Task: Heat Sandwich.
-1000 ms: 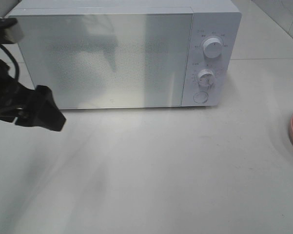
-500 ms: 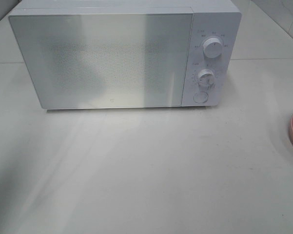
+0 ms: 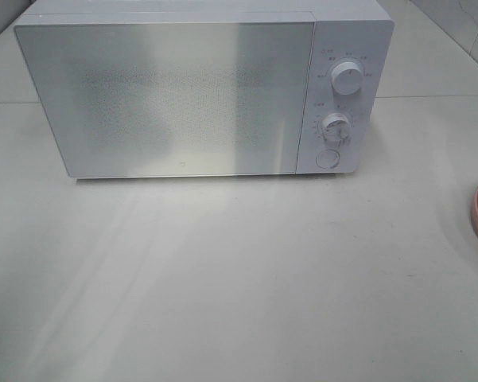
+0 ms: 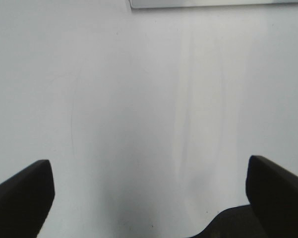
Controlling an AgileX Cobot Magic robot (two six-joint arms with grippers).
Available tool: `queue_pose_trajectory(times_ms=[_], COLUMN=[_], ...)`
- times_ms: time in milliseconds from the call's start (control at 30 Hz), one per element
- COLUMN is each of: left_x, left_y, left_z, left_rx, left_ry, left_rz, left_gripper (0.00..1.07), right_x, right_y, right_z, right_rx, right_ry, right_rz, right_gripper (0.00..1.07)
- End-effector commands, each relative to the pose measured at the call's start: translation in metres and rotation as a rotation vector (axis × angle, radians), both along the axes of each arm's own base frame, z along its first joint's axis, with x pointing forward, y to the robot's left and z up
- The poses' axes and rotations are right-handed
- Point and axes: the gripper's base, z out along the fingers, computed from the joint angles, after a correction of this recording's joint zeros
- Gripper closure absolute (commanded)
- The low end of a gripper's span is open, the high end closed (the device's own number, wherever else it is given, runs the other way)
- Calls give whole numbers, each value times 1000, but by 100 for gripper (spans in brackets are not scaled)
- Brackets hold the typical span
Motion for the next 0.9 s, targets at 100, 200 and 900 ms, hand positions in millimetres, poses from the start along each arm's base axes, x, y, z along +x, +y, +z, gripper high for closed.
queue_pose_trajectory(times_ms=[100, 200, 900], left_x=[-16, -23, -31], left_y=[0, 0, 2], left_z=[6, 4, -4], left_rx=[-34, -26, 7], left_ry=[-56, -22, 8], left_rz=[-3, -26, -40], left_gripper=[3, 3, 3], right_x=[-4, -4, -4], right_y=[-1, -1, -1], right_z=[-1, -1, -1], right_rx=[-3, -3, -3], right_ry=[-27, -27, -27], right_rz=[-7, -7, -7], right_gripper=[31, 31, 31])
